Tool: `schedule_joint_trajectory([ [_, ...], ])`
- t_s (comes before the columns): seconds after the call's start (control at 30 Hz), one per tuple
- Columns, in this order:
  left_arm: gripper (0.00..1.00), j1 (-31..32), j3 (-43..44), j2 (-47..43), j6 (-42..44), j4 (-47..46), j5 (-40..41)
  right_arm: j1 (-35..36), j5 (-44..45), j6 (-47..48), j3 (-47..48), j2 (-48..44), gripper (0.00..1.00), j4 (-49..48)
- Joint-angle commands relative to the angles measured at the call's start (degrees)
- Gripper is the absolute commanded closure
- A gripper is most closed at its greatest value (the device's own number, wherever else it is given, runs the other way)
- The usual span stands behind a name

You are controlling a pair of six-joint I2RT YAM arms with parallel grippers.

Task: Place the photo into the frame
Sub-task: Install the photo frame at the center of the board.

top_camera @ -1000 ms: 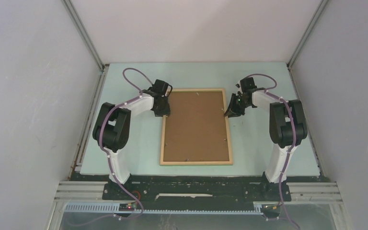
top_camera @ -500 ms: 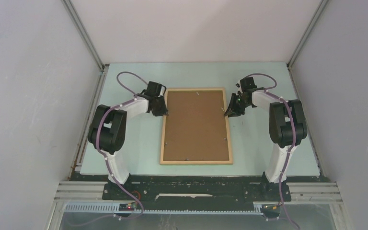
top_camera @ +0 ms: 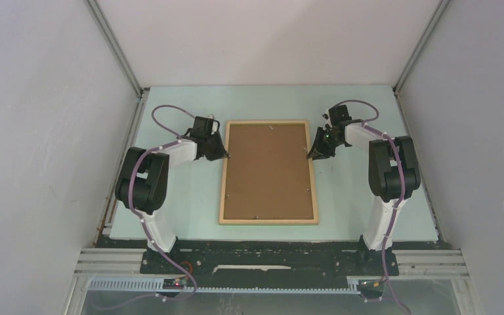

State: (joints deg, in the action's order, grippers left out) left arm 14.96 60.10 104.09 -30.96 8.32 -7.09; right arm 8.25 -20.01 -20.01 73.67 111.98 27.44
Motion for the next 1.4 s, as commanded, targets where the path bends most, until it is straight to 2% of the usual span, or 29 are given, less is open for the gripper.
schedule_joint_trajectory([
  [0.0, 0.95, -0.28, -1.10, -1.98, -0.16, 2.71, 3.11, 0.01, 0.71, 0.58, 2.03, 1.09, 0.77, 0.15],
  [0.03, 0.90, -0.28, -1.06, -3.08, -0.60, 2.81, 2.41, -0.01, 1.00, 0.85, 2.23, 1.09, 0.78, 0.27],
  [0.17, 0.60, -0.28, -1.87, -7.62, -3.87, 3.08, 0.87, 0.00, 2.51, 2.65, 3.49, 0.50, 0.77, 2.31],
  [0.2, 0.55, -0.35, -2.46, -8.67, -4.98, 2.58, 0.25, 0.21, 3.21, 3.33, 3.50, -0.06, 0.77, 2.24],
  [0.33, 0.45, -0.45, -4.11, -11.24, -8.02, 0.81, -1.62, 0.33, 3.37, 4.72, 7.00, 1.13, 0.74, 4.86],
  [0.4, 0.40, -0.46, -4.50, -11.95, -8.30, 0.35, -1.21, 0.72, 4.88, 5.28, 9.39, 1.52, 0.69, 7.91],
  [0.5, 0.39, -0.55, -3.45, -10.70, -7.75, 0.72, -1.17, 2.04, 11.76, 5.62, 12.29, 0.06, 0.50, 12.32],
  [0.63, 0.42, -0.46, -2.74, -8.18, -7.91, 0.25, -1.72, 5.55, 25.05, 5.50, 19.63, -2.44, 0.31, 20.14],
  [0.67, 0.44, -0.42, -2.89, -7.91, -7.92, 0.21, -1.58, 6.43, 27.58, 5.09, 20.69, -3.30, 0.28, 21.06],
  [0.73, 0.48, -0.46, -3.72, -8.21, -7.65, 0.48, -0.52, 8.59, 25.76, 4.17, 22.27, -4.85, 0.26, 20.17],
  [0.83, 0.49, -0.41, -6.06, -9.90, -7.01, 0.99, 2.46, 12.11, 11.36, 0.65, 22.10, -4.09, 0.29, 14.21],
  [0.9, 0.48, -0.44, -7.91, -10.56, -7.28, 0.72, 2.60, 14.97, 5.82, -3.30, 22.09, -2.51, 0.34, 9.80],
  [1.0, 0.49, -0.46, -10.50, -10.15, -8.20, -1.46, 0.67, 20.02, 5.49, -6.09, 24.38, 0.93, 0.40, 4.74],
  [1.1, 0.59, -0.37, -13.02, -10.07, -9.51, -3.56, -0.37, 24.38, 6.86, -6.93, 28.48, 5.07, 0.46, 1.92],
  [1.37, 0.72, -0.36, -17.56, -10.16, -10.25, -6.70, -1.36, 31.14, 13.55, -3.89, 43.53, 18.38, 0.61, 6.13],
])
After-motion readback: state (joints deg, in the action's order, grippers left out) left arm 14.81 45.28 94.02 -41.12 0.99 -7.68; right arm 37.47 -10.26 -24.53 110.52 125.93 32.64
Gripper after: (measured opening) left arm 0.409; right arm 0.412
